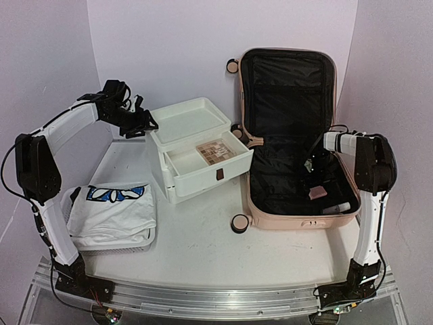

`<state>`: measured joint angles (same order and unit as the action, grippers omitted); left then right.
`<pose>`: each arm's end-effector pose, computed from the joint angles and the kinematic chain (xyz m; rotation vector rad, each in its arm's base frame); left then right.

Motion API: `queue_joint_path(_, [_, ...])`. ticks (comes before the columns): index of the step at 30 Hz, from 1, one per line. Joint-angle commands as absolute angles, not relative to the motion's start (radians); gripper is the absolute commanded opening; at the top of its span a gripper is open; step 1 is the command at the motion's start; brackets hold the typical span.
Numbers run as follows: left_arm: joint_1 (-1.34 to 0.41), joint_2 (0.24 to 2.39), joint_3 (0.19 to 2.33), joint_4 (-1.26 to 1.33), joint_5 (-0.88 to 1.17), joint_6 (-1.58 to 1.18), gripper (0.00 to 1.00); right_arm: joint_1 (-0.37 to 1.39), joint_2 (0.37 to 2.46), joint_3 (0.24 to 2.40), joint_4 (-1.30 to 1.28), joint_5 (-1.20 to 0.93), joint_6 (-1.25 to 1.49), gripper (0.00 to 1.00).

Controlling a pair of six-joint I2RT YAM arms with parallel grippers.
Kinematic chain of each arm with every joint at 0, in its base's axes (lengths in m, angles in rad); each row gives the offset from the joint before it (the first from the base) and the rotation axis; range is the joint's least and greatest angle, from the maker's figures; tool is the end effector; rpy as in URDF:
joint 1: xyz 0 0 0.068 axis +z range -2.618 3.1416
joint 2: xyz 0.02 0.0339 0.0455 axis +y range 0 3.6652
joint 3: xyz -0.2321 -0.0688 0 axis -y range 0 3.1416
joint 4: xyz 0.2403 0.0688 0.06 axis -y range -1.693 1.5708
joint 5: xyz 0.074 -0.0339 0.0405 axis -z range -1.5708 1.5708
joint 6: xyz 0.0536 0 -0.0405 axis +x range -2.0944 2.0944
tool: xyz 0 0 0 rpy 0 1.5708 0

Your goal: Open, take out, and arrange the luggage

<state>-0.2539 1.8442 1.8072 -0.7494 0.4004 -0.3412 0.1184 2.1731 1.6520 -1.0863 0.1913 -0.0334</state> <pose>0.3937 -0.1238 0.3007 0.0965 2.4054 -0.7563 0.3836 0.0354 0.1106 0.2404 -3.0895 0.2995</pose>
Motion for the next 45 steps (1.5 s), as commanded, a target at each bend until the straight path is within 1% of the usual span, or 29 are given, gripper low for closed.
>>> queue_joint_path(1, [-0.278,1.865,1.783,-0.770,0.468,-0.306,0.62,0.134,2.168,1.681,-1.062,0.253,-0.031,0.89])
queue_joint_path(7, [-0.278,1.864,1.784,-0.770,0.471,-0.307,0.62,0.137,2.129,1.662,-1.053,0.272,-0.018,0.74])
queue_joint_path(10, [-0.278,1.862,1.784,-0.769,0.471,-0.307,0.63,0.138,2.090,1.645,-1.038,0.249,-0.011,0.67])
queue_joint_path(14, [-0.278,1.861,1.784,-0.770,0.471,-0.308,0.63,0.138,2.029,1.615,-1.016,0.236,0.018,0.62])
queue_joint_path(18, [-0.278,1.861,1.783,-0.769,0.472,-0.308,0.62,0.138,1.936,1.566,-0.966,0.189,0.046,0.59])
queue_joint_path(22, [-0.278,1.859,1.784,-0.769,0.475,-0.310,0.63,0.138,1.801,1.511,-0.861,0.040,0.056,0.59])
queue_joint_path(25, [-0.278,1.859,1.784,-0.769,0.478,-0.311,0.63,0.144,1.698,1.472,-0.741,-0.166,0.069,0.57])
queue_joint_path(26, [-0.278,1.859,1.783,-0.769,0.478,-0.311,0.62,0.152,1.669,1.467,-0.698,-0.226,0.074,0.56])
queue_joint_path(29, [-0.280,1.861,1.783,-0.769,0.480,-0.313,0.63,0.227,1.619,1.497,-0.613,-0.360,0.054,0.55])
queue_joint_path(33, [-0.284,1.860,1.783,-0.769,0.481,-0.314,0.62,0.367,1.641,1.627,-0.596,-0.467,-0.010,0.56])
queue_joint_path(36, [-0.287,1.856,1.783,-0.769,0.481,-0.313,0.62,0.469,1.699,1.739,-0.586,-0.503,-0.067,0.56])
queue_joint_path(41, [-0.289,1.849,1.782,-0.767,0.477,-0.311,0.63,0.607,1.853,1.934,-0.589,-0.514,-0.061,0.56])
queue_joint_path(45, [-0.290,1.845,1.782,-0.767,0.475,-0.310,0.62,0.689,1.934,2.003,-0.590,-0.502,-0.050,0.57])
